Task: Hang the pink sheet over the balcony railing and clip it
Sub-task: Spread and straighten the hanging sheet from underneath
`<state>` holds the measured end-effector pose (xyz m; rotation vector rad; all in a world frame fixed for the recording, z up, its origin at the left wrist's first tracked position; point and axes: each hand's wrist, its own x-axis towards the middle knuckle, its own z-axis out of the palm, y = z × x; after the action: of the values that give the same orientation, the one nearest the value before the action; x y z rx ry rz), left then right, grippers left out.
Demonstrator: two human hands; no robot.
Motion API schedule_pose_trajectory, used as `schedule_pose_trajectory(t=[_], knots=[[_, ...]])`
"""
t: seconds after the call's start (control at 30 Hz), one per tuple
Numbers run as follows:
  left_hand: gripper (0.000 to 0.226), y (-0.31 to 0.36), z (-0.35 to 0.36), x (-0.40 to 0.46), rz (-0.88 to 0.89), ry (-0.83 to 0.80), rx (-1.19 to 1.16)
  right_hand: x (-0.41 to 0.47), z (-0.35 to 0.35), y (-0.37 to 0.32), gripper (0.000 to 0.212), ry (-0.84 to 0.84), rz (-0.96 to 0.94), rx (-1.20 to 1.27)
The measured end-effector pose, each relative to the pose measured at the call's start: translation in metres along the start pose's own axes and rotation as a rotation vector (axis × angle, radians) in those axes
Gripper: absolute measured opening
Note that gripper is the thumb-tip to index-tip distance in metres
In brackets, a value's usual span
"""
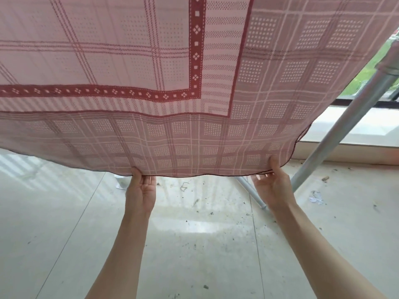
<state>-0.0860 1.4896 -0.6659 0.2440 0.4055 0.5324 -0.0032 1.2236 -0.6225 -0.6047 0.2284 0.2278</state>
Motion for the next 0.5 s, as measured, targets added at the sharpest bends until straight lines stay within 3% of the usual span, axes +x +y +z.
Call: schedule_pose_trajectory(t=[0.07,0.23,0.33,0.4,0.5], knots=[[0.023,0.003,0.0,0.0,0.044,0.043,0.03,-0.001,0.0,-0.006,0.023,-0.023,-0.024,-0.018],[0.02,0.002,0.004,0.001,0.077,0.065,0.04,-0.005,-0.003,-0.015,0.012,0.129,-0.053,-0.051],[0.019,0.002,0.003,-0.002,0.045,0.061,0.014,-0.001,-0.005,-0.019,0.018,0.171,-0.104,-0.17],[0.024,0.004,0.003,-0.007,0.009,0.02,-0.001,0.001,-0.007,-0.02,0.02,0.159,-0.134,-0.153],[0.051,0.009,0.002,-0.011,-0.001,-0.019,0.007,0.003,-0.01,-0.021,0.019,0.094,-0.13,-0.066]])
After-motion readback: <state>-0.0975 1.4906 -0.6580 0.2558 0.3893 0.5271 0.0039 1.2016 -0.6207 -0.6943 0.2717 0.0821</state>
